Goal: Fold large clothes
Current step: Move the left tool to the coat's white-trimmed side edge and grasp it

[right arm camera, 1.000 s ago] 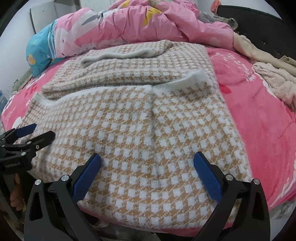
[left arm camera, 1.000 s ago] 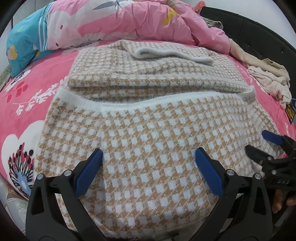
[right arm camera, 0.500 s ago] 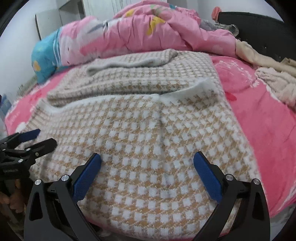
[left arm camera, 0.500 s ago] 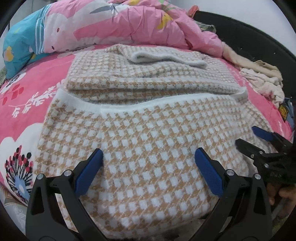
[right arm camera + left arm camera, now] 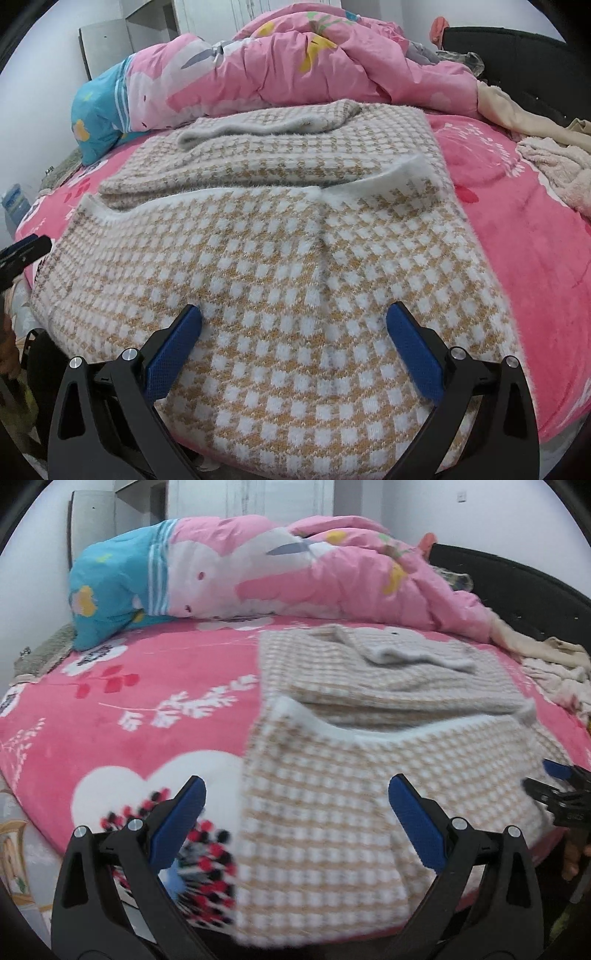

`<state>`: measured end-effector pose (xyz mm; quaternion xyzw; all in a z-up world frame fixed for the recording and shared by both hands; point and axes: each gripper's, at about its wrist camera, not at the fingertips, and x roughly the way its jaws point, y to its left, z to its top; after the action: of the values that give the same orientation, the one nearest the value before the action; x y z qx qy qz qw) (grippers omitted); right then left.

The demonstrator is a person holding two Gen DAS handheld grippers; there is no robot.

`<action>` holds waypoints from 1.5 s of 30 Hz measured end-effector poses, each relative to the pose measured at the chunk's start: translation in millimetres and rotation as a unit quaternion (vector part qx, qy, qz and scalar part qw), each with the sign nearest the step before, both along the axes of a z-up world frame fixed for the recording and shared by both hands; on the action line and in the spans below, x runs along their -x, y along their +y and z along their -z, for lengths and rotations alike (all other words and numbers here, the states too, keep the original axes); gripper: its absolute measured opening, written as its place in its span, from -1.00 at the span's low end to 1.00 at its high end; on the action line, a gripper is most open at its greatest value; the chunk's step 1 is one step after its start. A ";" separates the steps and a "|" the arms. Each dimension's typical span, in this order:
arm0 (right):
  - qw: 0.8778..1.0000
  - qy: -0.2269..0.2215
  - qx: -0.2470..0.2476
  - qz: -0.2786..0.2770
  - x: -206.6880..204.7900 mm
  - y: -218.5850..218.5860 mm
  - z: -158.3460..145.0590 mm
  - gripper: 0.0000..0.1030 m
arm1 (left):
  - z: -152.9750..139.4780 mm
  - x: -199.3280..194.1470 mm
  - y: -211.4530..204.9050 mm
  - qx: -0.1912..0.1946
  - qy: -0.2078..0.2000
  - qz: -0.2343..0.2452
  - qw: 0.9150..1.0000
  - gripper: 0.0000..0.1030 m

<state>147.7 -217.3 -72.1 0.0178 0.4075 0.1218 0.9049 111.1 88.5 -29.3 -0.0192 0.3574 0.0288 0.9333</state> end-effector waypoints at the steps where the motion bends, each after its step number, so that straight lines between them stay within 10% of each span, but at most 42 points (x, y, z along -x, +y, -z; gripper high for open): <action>1: 1.000 0.001 0.000 0.000 -0.5 -0.1 0.0 0.89 | 0.6 -3.8 2.7 0.001 0.001 -0.001 1.000 0.85; 9: 1.000 0.005 0.003 -0.001 -3.1 1.2 -0.8 0.89 | 16.2 -39.1 12.5 0.031 0.041 0.008 0.999 0.20; 19: 1.000 0.006 0.004 -0.001 -2.9 1.1 -0.4 0.89 | 22.5 -48.9 29.4 0.125 0.051 0.024 0.991 -0.05; 32: 1.000 0.006 0.004 -0.003 -3.0 1.1 -0.2 0.89 | 37.0 -62.4 27.8 0.158 0.089 0.031 0.983 -0.05; 45: 1.000 0.006 0.004 -0.004 -3.5 1.1 -0.1 0.89 | 33.2 -49.7 5.1 0.102 0.111 0.057 0.987 -0.04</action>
<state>151.1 -216.3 -72.1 0.0132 0.4137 0.1235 0.9019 160.8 93.6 -62.5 -0.0906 0.4604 -0.0593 0.8811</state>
